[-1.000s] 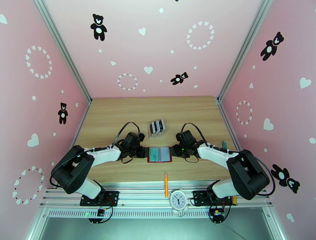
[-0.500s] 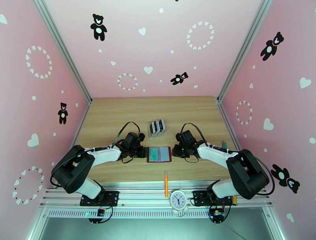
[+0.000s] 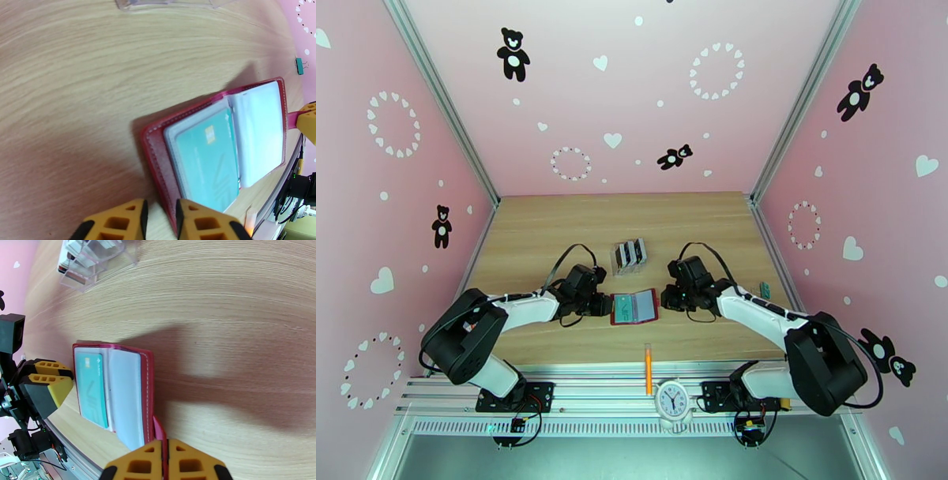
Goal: Put the credit cards into the card holder
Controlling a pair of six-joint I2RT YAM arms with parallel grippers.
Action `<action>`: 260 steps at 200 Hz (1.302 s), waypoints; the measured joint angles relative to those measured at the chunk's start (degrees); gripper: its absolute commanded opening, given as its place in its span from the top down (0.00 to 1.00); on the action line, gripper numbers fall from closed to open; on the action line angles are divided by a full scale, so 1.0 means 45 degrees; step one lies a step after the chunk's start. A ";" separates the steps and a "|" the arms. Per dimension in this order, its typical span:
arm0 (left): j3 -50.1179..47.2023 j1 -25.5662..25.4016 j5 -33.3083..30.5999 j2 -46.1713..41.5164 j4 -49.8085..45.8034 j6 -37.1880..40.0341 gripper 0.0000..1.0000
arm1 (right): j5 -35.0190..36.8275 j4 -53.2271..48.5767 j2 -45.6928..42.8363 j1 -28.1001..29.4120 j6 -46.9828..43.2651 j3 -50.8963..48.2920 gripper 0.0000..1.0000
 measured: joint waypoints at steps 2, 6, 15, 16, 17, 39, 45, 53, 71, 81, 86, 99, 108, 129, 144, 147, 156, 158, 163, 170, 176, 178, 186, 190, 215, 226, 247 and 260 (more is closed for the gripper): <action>0.0000 0.0000 0.0000 0.0010 0.0000 0.0005 0.72 | -0.0015 0.0000 -0.0010 0.0000 -0.0005 0.0010 0.95; 0.0005 0.0000 0.0000 0.0034 -0.0005 0.0000 0.72 | -0.0053 -0.0015 -0.0034 0.0000 0.0005 0.0034 0.95; 0.0034 0.0000 0.0005 0.0068 -0.0005 0.0000 0.72 | -0.0141 -0.0053 -0.0097 0.0000 0.0019 0.0092 0.95; 0.0039 0.0000 0.0005 0.0073 -0.0005 0.0000 0.72 | -0.0151 -0.0053 -0.0107 0.0000 0.0019 0.0102 0.95; 0.0044 0.0000 0.0005 0.0073 -0.0005 0.0000 0.72 | -0.0151 -0.0058 -0.0117 0.0000 0.0024 0.0107 0.95; 0.0107 -0.0034 0.0005 0.0146 0.0000 0.0000 0.72 | -0.0330 -0.0131 -0.0257 0.0078 0.0034 0.0321 0.95; 0.0121 -0.0044 0.0005 0.0155 -0.0005 0.0000 0.72 | -0.0379 -0.0141 -0.0282 0.0107 0.0039 0.0398 0.95; 0.0151 -0.0068 0.0005 0.0194 0.0000 0.0005 0.72 | -0.0408 -0.0185 -0.0291 0.0175 0.0039 0.0510 0.95; 0.0228 -0.0087 0.0015 0.0262 -0.0010 0.0005 0.72 | -0.0515 -0.0209 -0.0296 0.0369 0.0039 0.0763 0.95; 0.0277 -0.0097 0.0044 0.0325 0.0000 0.0005 0.72 | -0.0563 -0.0248 -0.0296 0.0515 0.0039 0.0899 0.95; 0.0291 -0.0097 0.0049 0.0335 -0.0005 0.0005 0.72 | -0.0573 -0.0272 -0.0296 0.0583 0.0039 0.0962 0.95; 0.0311 -0.0117 0.0049 0.0364 0.0005 0.0005 0.72 | -0.0607 -0.0369 -0.0291 0.0821 0.0039 0.1161 0.93; 0.0311 -0.0131 0.0049 0.0364 0.0005 0.0005 0.72 | -0.0607 -0.0457 -0.0291 0.1001 0.0039 0.1331 0.91; 0.0335 -0.0155 0.0049 0.0384 0.0005 0.0005 0.71 | -0.0607 -0.0520 -0.0146 0.1447 0.0049 0.1826 0.89; 0.0355 -0.0160 0.0049 0.0393 0.0000 0.0010 0.71 | -0.0617 -0.0505 0.0146 0.1749 0.0068 0.2161 0.87; 0.0355 -0.0165 0.0049 0.0393 0.0000 0.0010 0.71 | -0.0617 -0.0500 0.0209 0.1797 0.0083 0.2210 0.87; 0.0355 -0.0165 0.0049 0.0393 0.0000 0.0010 0.71 | -0.0607 -0.0481 0.0403 0.1948 0.0087 0.2341 0.85; 0.0355 -0.0165 0.0049 0.0393 0.0000 0.0010 0.71 | -0.0602 -0.0471 0.0457 0.1982 0.0097 0.2370 0.85; 0.0355 -0.0165 0.0049 0.0398 0.0005 0.0010 0.71 | -0.0612 -0.0471 0.0568 0.2050 0.0107 0.2429 0.85; 0.0355 -0.0165 0.0049 0.0398 0.0005 0.0010 0.71 | -0.0602 -0.0452 0.0733 0.2147 0.0146 0.2501 0.84; 0.0355 -0.0165 0.0049 0.0403 0.0005 0.0005 0.71 | -0.0607 -0.0442 0.0874 0.2215 0.0170 0.2555 0.83; 0.0355 -0.0165 0.0053 0.0408 0.0005 0.0010 0.71 | -0.0602 -0.0432 0.0933 0.2244 0.0185 0.2579 0.82; 0.0359 -0.0165 0.0053 0.0418 0.0010 0.0005 0.71 | -0.0607 -0.0355 0.1141 0.2331 0.0277 0.2647 0.81; 0.0359 -0.0165 0.0053 0.0418 0.0010 0.0005 0.71 | -0.0602 -0.0316 0.1253 0.2380 0.0282 0.2686 0.80; 0.0379 -0.0165 0.0097 0.0427 0.0005 0.0005 0.71 | -0.0607 0.0024 0.2035 0.2676 0.0520 0.2905 0.76; 0.0389 -0.0165 0.0121 0.0452 0.0010 0.0005 0.71 | -0.0617 0.0160 0.2419 0.2798 0.0665 0.3021 0.71; 0.0403 -0.0170 0.0151 0.0452 0.0005 0.0010 0.71 | -0.0627 0.0457 0.3060 0.3002 0.0855 0.3283 0.64; 0.0403 -0.0170 0.0151 0.0452 0.0005 0.0010 0.71 | -0.0646 0.0607 0.3400 0.3109 0.0894 0.3502 0.64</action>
